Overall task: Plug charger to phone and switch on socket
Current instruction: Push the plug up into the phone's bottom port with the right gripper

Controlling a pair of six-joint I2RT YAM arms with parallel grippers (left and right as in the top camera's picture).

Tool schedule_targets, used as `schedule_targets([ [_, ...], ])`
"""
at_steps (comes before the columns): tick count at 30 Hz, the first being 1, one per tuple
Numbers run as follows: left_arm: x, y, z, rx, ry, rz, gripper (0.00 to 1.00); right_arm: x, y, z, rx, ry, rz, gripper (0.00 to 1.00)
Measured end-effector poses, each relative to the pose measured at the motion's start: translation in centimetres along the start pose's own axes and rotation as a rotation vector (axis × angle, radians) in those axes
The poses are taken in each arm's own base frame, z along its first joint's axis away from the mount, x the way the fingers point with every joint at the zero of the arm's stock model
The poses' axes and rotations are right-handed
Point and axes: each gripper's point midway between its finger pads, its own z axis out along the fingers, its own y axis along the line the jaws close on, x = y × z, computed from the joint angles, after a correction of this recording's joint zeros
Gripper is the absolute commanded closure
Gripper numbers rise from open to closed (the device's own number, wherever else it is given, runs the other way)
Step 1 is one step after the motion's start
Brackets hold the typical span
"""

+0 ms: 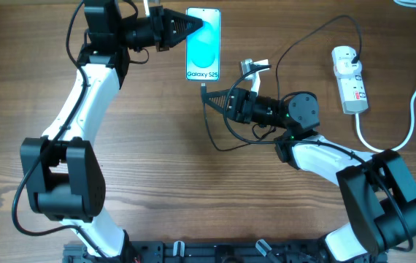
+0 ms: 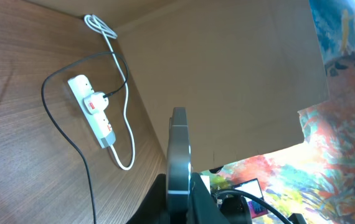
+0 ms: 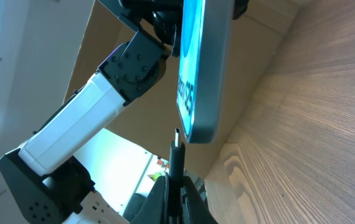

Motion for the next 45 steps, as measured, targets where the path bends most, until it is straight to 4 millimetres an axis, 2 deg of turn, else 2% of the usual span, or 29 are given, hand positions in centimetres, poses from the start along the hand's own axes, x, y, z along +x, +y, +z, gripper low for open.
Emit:
schedule_targets([
  [15, 0.16, -0.08, 0.26, 0.002, 0.006, 0.000, 0.96, -0.13, -0.73, 0.01, 0.026, -0.010, 0.036, 0.96],
  [45, 0.26, -0.02, 0.34, 0.001, 0.009, -0.007, 0.96, -0.25, 0.06, 0.02, 0.000, -0.012, 0.011, 0.96],
])
